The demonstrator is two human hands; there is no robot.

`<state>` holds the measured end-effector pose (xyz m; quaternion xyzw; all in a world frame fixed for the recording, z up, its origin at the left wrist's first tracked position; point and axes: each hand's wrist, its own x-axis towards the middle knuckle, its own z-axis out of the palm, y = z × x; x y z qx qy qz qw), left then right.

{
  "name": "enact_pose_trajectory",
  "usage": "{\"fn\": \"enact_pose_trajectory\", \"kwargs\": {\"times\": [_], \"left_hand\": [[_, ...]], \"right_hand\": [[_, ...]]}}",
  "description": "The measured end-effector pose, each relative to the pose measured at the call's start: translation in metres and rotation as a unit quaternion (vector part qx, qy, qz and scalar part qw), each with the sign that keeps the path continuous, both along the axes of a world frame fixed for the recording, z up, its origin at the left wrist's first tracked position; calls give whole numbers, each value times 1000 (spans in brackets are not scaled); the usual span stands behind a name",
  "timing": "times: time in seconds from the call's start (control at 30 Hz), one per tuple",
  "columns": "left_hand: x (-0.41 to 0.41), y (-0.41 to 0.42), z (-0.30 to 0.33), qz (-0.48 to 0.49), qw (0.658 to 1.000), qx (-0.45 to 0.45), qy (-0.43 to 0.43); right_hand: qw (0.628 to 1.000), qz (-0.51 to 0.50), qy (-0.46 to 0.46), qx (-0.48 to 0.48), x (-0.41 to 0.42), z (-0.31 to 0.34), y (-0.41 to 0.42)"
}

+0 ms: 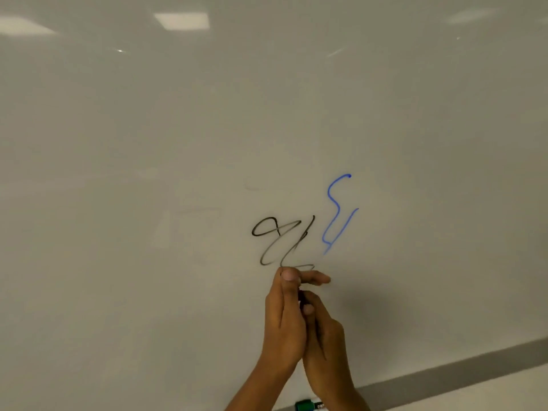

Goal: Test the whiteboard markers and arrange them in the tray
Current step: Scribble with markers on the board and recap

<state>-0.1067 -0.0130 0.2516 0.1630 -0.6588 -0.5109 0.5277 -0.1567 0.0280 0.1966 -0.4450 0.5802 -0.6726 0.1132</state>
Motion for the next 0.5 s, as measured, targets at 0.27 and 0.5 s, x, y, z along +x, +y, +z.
{"fn": "enact_pose_trajectory", "kwargs": {"times": [0.27, 0.5], "left_hand": [[33, -29, 82, 122, 981, -53, 141], [58, -54, 87, 134, 980, -80, 124]], "right_hand": [[993, 4, 98, -70, -18, 96, 9], [992, -17, -54, -112, -26, 171, -18]]}}
